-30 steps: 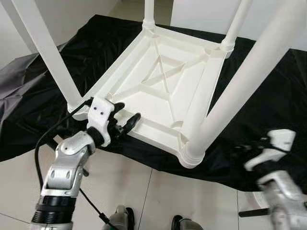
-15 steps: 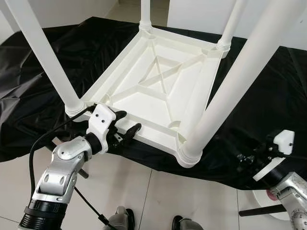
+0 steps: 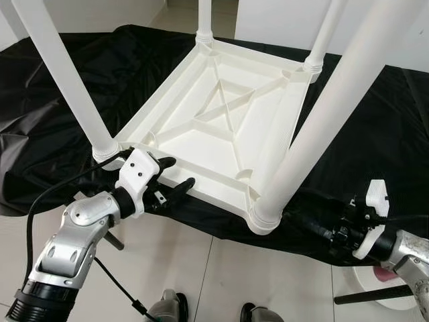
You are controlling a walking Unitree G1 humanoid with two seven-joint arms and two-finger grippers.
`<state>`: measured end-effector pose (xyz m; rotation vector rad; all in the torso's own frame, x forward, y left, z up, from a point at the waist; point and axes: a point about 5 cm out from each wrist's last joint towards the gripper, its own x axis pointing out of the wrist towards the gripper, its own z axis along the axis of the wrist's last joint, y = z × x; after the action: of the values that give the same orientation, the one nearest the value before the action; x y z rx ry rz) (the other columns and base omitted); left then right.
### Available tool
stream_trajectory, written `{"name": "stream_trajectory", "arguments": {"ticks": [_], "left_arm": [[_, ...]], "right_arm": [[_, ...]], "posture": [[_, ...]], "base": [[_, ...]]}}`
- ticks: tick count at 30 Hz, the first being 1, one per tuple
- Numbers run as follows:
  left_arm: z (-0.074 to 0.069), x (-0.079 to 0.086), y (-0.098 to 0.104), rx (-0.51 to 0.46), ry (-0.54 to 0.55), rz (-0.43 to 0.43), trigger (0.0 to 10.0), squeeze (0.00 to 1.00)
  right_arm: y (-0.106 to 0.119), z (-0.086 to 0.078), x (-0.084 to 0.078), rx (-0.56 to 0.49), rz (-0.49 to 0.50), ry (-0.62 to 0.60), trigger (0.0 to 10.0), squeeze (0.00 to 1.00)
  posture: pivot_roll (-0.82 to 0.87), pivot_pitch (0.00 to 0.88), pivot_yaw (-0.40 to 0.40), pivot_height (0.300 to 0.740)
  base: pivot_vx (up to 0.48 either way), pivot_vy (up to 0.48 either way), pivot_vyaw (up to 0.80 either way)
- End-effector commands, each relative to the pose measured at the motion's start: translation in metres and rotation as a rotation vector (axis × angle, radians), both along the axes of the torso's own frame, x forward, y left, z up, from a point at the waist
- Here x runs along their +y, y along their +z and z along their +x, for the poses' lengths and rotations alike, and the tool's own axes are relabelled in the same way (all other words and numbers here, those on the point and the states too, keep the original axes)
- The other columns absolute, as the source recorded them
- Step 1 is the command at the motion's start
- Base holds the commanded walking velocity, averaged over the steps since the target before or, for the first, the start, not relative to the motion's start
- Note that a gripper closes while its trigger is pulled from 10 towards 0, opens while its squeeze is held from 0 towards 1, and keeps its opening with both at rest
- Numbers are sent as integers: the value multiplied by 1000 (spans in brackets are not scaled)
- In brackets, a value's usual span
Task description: Building children table
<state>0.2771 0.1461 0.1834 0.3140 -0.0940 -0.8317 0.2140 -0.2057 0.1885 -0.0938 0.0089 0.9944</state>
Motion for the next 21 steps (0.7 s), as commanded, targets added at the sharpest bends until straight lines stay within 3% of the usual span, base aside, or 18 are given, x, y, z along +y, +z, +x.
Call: {"name": "stream_trajectory", "arguments": {"ticks": [1, 2, 11, 12, 13, 21], "left_arm": [[-13, -9, -3, 52, -241, 51, 10000, 0], [-13, -9, -3, 51, -242, 51, 10000, 0], [-13, -11, -2, 49, -252, 59, 10000, 0], [-13, -12, -1, 48, -257, 57, 10000, 0], [-13, -13, -1, 46, -260, 58, 10000, 0], [-12, -17, 2, 36, -276, 54, 10000, 0]], "right_arm": [[-3, -1, 1, 35, 12, 27, 10000, 961], [-3, -1, 3, 37, 14, 40, 10000, 1000], [-1, 5, 11, 4, 15, 55, 10000, 1000], [-1, 6, 13, -7, 16, 57, 10000, 333], [-1, 8, 16, -16, 16, 58, 10000, 0], [-8, 27, 38, -61, 73, -31, 10000, 0]], "posture": [[65, 136, 12, 740], [67, 135, 10, 740], [70, 136, 10, 740], [71, 138, 8, 740], [72, 139, 8, 740], [79, 148, 0, 740]], "base": [[0, 0, 0], [0, 0, 0], [0, 0, 0], [0, 0, 0], [0, 0, 0], [0, 0, 0]]}}
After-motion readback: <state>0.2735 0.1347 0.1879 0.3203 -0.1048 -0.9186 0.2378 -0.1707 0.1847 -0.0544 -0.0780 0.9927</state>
